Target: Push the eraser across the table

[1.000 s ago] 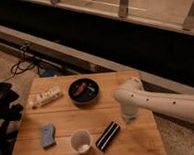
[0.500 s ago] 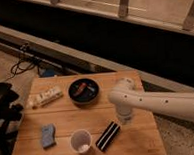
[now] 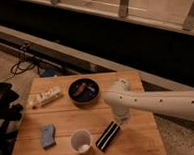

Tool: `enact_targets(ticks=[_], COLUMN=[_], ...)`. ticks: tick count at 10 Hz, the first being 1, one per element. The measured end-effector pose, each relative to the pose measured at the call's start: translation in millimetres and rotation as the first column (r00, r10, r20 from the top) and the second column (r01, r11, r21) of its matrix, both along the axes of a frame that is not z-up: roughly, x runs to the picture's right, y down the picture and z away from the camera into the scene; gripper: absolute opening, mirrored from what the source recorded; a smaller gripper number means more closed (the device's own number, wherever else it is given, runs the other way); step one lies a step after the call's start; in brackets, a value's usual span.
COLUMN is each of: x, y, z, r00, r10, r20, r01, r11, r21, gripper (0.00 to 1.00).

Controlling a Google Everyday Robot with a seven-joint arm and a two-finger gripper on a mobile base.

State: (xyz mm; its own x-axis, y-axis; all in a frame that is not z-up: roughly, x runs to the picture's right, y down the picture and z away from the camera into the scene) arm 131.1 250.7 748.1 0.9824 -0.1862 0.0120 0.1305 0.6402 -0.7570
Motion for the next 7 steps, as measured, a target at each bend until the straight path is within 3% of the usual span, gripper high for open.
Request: enact_targets(ticks=[4,7], x=[3.9,-1.9], y=[16.2,32.6], z=[-4.1,-1.7], r00=[0.998,0.994], r10=[0.060,0.085], r20=[0.037,0.068], r01=[-0.060,-0.082], r11=[0.9982,0.9956], r21=[-0.006,-0.045], gripper=[0.03,0.03])
